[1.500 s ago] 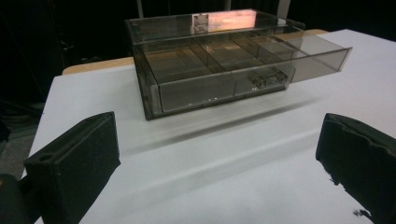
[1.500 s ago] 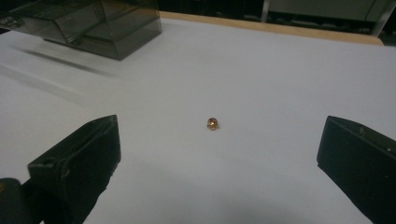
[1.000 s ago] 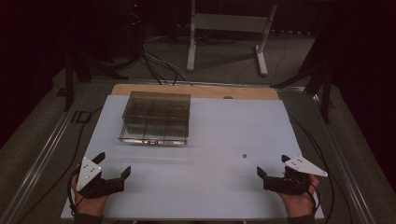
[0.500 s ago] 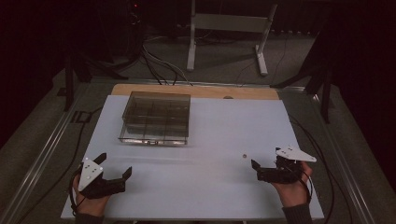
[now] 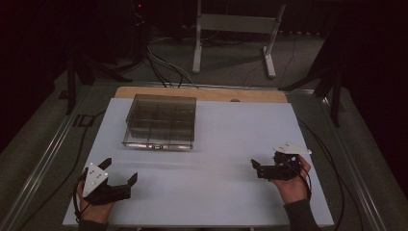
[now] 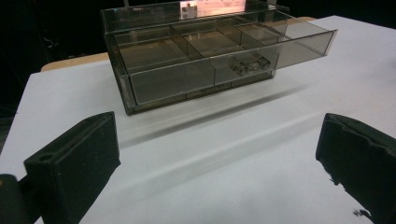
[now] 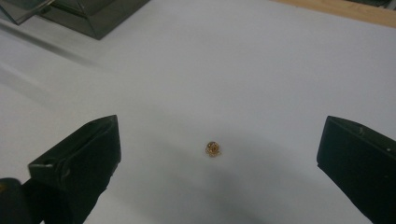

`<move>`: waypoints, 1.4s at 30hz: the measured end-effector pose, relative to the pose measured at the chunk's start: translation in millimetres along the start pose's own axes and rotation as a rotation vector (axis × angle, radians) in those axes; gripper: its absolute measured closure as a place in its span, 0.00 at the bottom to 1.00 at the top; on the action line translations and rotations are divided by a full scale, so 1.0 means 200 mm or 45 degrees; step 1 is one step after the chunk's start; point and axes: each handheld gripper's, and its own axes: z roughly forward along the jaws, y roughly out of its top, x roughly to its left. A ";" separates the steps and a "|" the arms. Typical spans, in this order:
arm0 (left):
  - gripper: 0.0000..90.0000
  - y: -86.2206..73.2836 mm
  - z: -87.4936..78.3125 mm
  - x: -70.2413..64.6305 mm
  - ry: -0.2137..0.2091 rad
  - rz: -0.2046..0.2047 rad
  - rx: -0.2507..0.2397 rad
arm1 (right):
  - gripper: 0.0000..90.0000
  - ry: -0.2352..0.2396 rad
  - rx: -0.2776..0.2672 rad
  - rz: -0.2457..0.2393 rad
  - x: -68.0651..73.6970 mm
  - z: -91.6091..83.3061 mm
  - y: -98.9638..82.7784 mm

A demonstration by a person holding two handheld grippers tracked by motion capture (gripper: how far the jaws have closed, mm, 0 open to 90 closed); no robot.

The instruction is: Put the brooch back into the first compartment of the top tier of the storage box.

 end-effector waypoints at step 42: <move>0.00 -0.01 0.01 0.00 -0.015 0.002 0.006 | 0.84 0.011 0.385 -0.092 -0.01 0.40 -0.02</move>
